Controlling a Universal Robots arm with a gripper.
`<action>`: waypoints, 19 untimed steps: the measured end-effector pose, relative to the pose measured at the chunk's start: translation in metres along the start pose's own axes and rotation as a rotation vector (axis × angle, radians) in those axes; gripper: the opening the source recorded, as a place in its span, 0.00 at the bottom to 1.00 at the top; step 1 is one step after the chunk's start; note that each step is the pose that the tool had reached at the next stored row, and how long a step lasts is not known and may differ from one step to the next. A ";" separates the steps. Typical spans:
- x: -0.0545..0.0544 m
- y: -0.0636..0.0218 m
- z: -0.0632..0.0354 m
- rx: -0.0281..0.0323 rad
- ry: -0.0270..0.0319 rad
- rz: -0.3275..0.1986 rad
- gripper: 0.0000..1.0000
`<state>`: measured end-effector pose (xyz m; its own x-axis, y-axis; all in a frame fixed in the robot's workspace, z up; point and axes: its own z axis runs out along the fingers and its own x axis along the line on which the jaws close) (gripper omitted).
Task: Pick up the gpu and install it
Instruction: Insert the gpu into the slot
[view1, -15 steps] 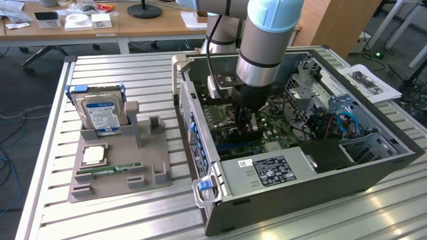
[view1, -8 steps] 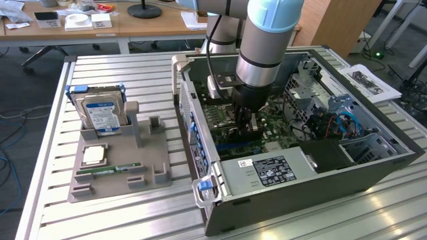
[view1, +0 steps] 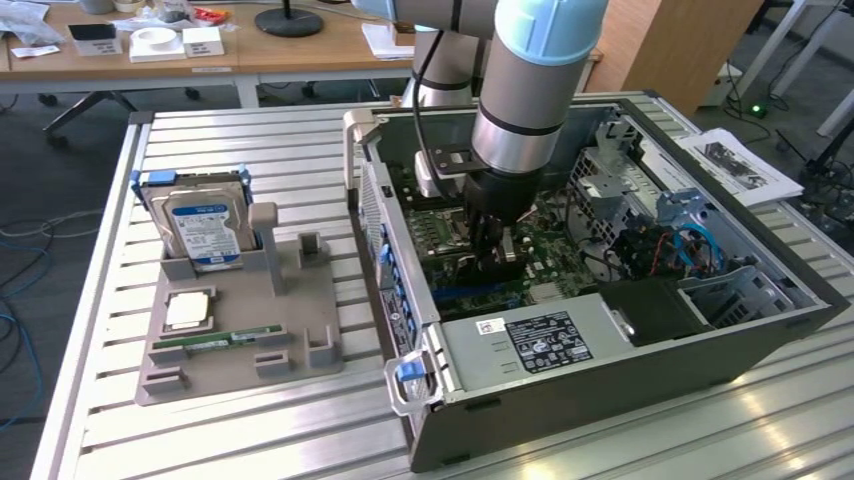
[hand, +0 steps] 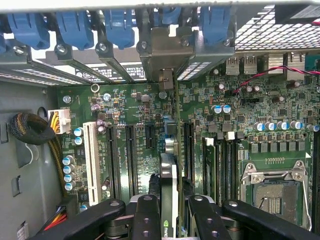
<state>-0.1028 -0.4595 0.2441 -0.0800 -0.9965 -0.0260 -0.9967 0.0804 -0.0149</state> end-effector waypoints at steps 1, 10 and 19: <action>0.000 0.0000 0.0000 0.0000 0.0000 0.000 0.27; 0.000 0.0000 0.0000 0.0000 0.0000 0.000 0.27; 0.000 0.0000 0.0000 0.0000 0.0000 0.000 0.51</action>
<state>-0.1028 -0.4595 0.2441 -0.0800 -0.9965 -0.0260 -0.9966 0.0805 -0.0149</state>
